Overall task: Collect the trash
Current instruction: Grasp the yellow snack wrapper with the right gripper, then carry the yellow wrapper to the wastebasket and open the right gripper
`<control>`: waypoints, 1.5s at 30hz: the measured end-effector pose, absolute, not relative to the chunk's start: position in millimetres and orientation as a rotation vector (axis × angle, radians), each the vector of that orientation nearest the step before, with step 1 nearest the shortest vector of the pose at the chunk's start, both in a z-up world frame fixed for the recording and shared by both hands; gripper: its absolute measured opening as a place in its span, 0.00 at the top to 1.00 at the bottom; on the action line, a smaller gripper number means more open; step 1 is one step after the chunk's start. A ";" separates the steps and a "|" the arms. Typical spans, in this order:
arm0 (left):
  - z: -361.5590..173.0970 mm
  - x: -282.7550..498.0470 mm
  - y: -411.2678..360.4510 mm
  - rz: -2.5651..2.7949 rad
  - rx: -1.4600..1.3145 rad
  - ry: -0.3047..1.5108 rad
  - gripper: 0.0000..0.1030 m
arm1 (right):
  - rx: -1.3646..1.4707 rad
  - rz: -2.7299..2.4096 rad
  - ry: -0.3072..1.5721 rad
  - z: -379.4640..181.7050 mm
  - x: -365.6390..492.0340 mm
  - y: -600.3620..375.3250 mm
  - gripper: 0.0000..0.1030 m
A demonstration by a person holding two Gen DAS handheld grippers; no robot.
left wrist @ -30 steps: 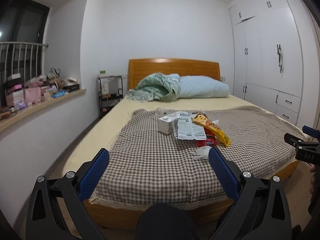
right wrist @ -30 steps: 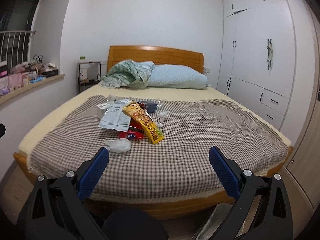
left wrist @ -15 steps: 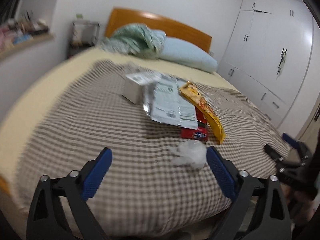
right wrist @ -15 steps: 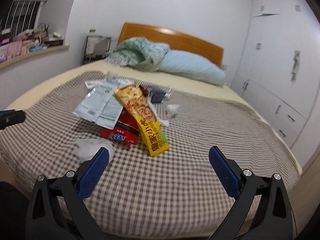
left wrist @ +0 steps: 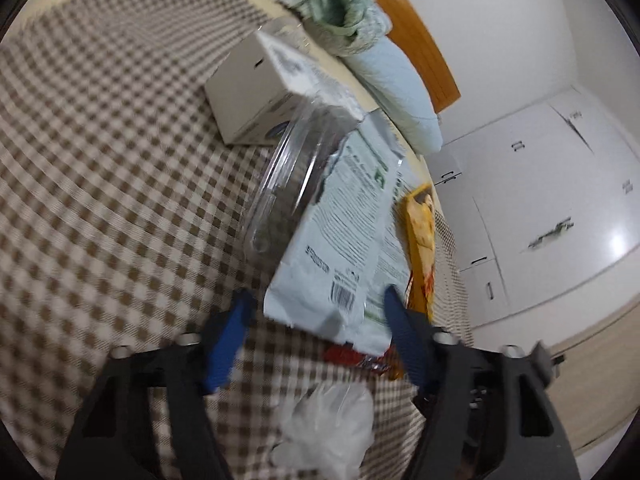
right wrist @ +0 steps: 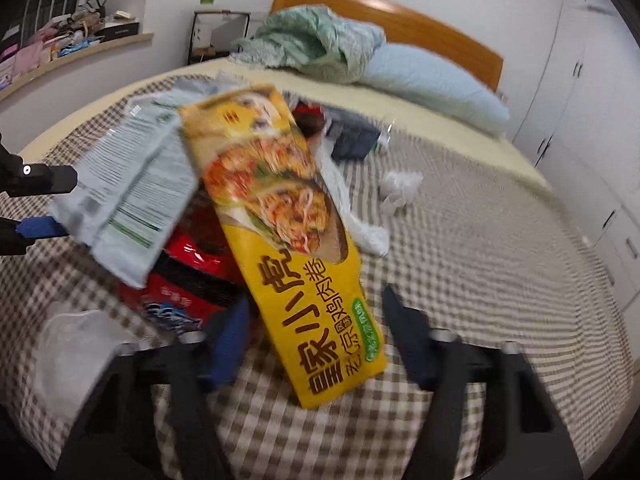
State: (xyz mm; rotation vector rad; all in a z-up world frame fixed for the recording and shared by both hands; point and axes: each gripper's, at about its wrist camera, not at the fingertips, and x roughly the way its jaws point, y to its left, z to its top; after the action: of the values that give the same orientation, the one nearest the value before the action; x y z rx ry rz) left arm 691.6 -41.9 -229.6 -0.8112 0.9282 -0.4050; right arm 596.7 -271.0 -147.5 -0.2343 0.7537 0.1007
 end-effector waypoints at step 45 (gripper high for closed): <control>-244.3 355.9 -468.4 -0.995 0.203 1.096 1.00 | 0.715 -0.396 1.093 -385.8 206.0 -596.6 0.87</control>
State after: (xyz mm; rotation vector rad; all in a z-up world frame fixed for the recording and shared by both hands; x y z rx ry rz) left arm 355.9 -468.4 -244.2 0.2033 1.0965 -0.9953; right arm 206.0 -596.6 -385.8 0.7154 1.0934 -0.3963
